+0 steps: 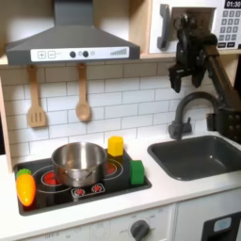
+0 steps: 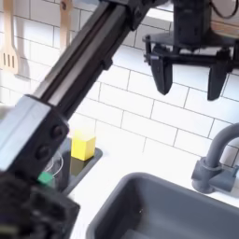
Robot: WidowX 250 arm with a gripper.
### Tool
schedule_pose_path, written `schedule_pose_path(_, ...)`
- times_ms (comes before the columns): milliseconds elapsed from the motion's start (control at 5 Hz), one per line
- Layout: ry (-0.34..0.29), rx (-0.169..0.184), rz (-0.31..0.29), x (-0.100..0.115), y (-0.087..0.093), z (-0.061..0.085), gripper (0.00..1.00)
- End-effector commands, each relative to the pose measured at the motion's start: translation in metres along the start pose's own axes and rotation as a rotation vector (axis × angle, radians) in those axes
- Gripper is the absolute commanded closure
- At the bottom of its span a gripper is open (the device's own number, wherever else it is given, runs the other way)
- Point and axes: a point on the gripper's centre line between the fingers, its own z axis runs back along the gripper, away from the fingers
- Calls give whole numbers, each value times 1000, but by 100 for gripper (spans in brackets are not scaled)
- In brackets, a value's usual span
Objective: Close microwave
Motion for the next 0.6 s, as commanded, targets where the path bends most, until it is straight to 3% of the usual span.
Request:
schedule_pose_path(0, 10, 8, -8, -17, 1, 3, 0)
schedule_pose_path(400, -7, -2, 1, -26, 3, 12, 0)
